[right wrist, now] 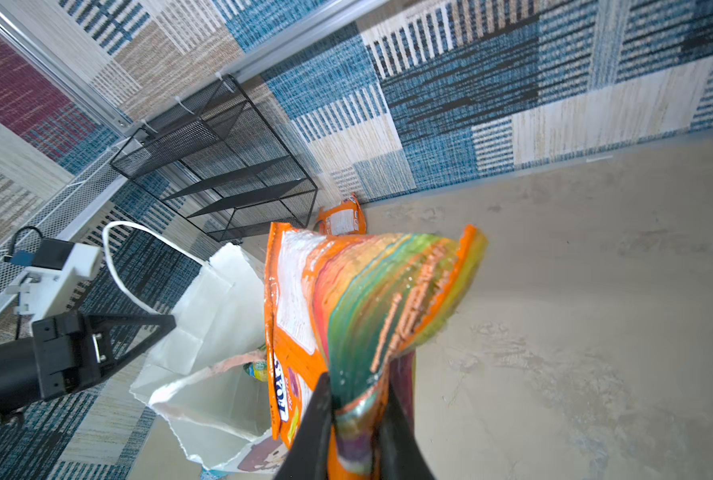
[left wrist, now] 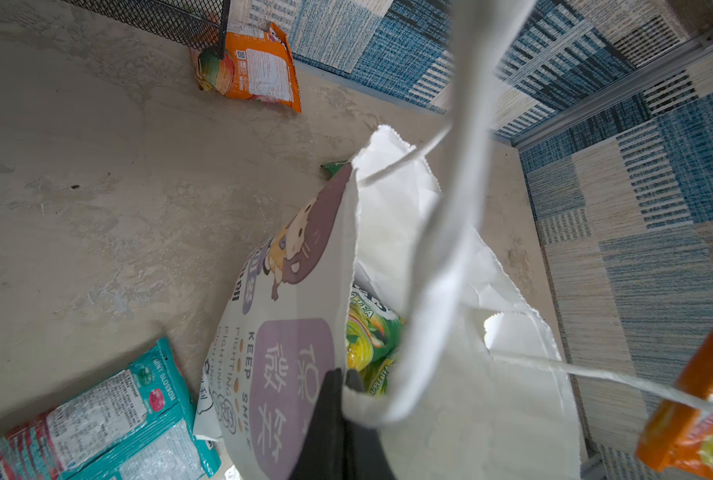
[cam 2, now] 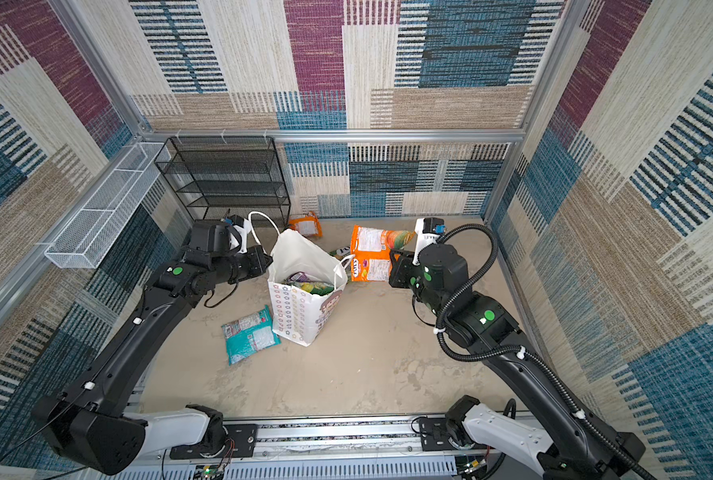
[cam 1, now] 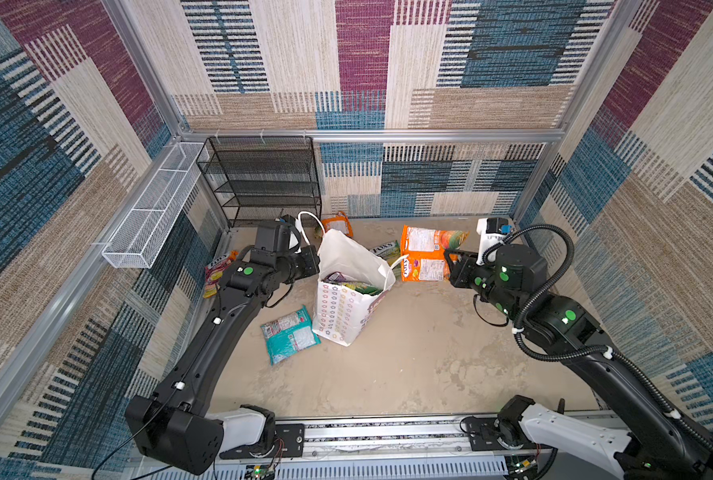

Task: Place the snacks into the paper bag
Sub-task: 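Carry the orange packet with the right gripper over the bag opening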

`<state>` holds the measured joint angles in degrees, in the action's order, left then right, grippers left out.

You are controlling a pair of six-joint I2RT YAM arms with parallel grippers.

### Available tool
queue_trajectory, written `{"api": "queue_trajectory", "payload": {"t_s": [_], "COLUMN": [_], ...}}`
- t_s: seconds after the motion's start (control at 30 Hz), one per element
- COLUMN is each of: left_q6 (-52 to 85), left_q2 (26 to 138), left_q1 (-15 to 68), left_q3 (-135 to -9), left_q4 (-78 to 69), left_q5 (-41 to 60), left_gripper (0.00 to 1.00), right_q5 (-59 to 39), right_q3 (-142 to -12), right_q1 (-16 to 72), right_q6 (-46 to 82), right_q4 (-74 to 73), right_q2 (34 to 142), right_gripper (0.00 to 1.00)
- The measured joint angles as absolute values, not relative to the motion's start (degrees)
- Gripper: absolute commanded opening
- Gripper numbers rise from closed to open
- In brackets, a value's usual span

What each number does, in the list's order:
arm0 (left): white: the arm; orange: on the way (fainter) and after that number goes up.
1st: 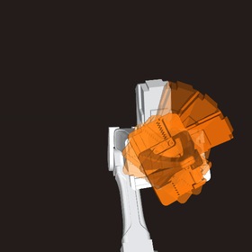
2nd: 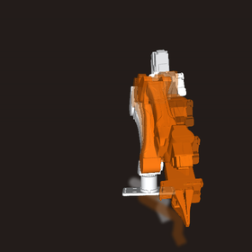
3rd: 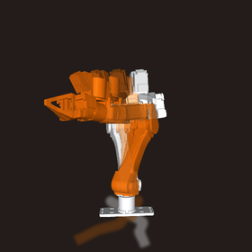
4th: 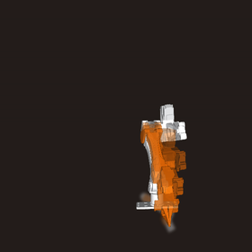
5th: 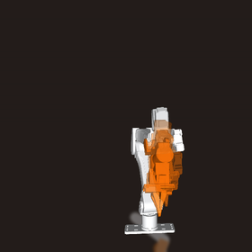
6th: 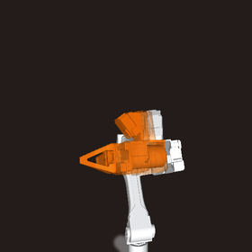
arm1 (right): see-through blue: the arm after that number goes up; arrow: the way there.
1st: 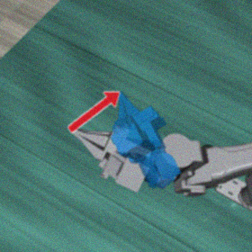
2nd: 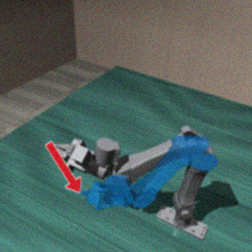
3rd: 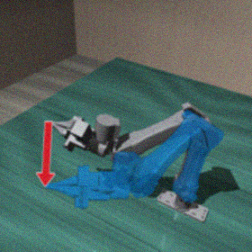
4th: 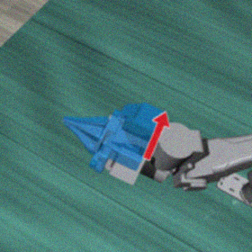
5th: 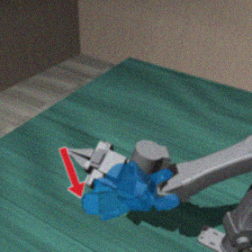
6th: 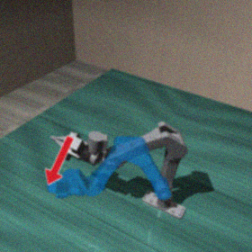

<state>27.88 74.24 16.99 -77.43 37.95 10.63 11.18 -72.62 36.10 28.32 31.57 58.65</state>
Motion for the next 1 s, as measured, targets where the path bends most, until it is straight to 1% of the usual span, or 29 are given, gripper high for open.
{"api": "queue_trajectory", "payload": {"t_s": [0.07,0.33,0.4,0.57,0.7,1.0], "left_q6": [27.9,27.2,27.2,27.0,27.0,27.0], "left_q2": [74.2,74.0,74.1,74.3,74.3,74.5], "left_q1": [17.0,17.0,17.0,17.0,17.0,17.0], "left_q3": [-77.5,-77.5,-77.5,-77.5,-77.5,-77.5], "left_q4": [38.0,38.0,38.0,38.0,38.0,38.0], "left_q5": [10.4,9.2,9.2,9.2,9.2,9.2], "left_gripper": [0.0,0.0,0.0,0.0,0.0,0.0], "right_q5": [9.2,5.3,5.0,5.1,5.2,6.9], "right_q3": [-76.2,-91.5,-96.5,-103.8,-105.4,-103.3], "right_q1": [36.3,40.9,41.3,42.8,43.2,44.1], "right_q6": [26.8,21.3,19.7,16.6,15.2,13.1], "right_q4": [31.1,30.9,30.9,32.3,32.6,36.3], "right_q2": [62.0,75.4,79.4,85.9,89.0,94.0], "right_gripper": [0.04,0.05,0.05,0.05,0.05,0.05]}}
